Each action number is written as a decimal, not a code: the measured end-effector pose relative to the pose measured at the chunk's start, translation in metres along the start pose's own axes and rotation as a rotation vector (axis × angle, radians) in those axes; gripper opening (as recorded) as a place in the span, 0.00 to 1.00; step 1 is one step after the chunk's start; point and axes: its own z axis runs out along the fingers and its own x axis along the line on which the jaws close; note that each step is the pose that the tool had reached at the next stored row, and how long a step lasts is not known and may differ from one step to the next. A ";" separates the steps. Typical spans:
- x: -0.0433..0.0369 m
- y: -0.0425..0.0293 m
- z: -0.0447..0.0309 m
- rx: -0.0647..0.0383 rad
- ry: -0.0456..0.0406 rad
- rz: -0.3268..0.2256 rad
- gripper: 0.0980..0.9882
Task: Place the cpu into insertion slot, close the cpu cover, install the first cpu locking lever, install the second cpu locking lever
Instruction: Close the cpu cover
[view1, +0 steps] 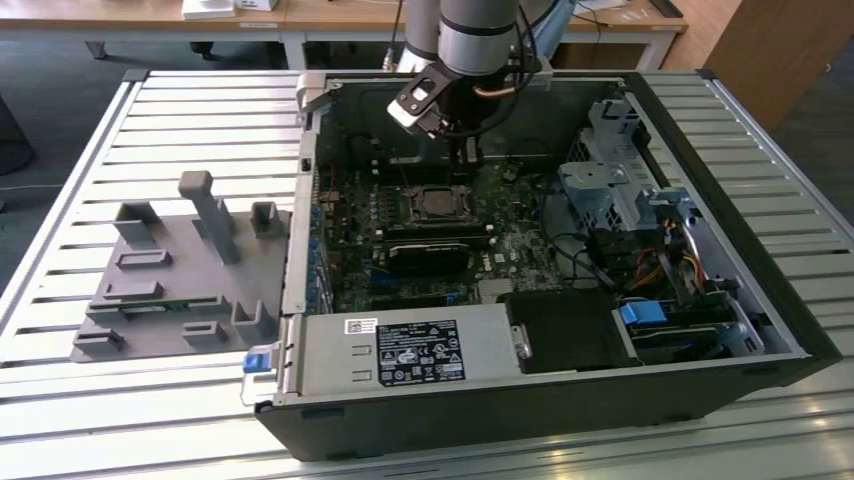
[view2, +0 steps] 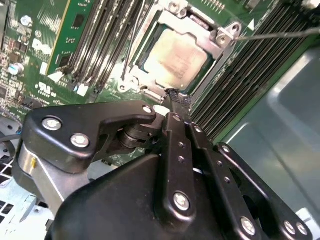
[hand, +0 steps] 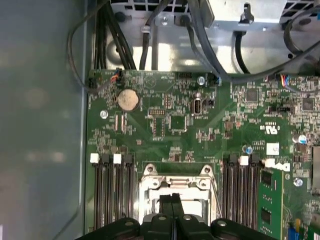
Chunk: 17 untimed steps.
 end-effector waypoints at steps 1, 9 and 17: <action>0.0000 -0.0014 0.0000 0.000 0.0000 0.000 0.01; 0.0000 -0.0112 -0.0001 0.000 0.0000 0.000 0.01; 0.0000 -0.0164 -0.0002 0.000 0.0000 0.000 0.01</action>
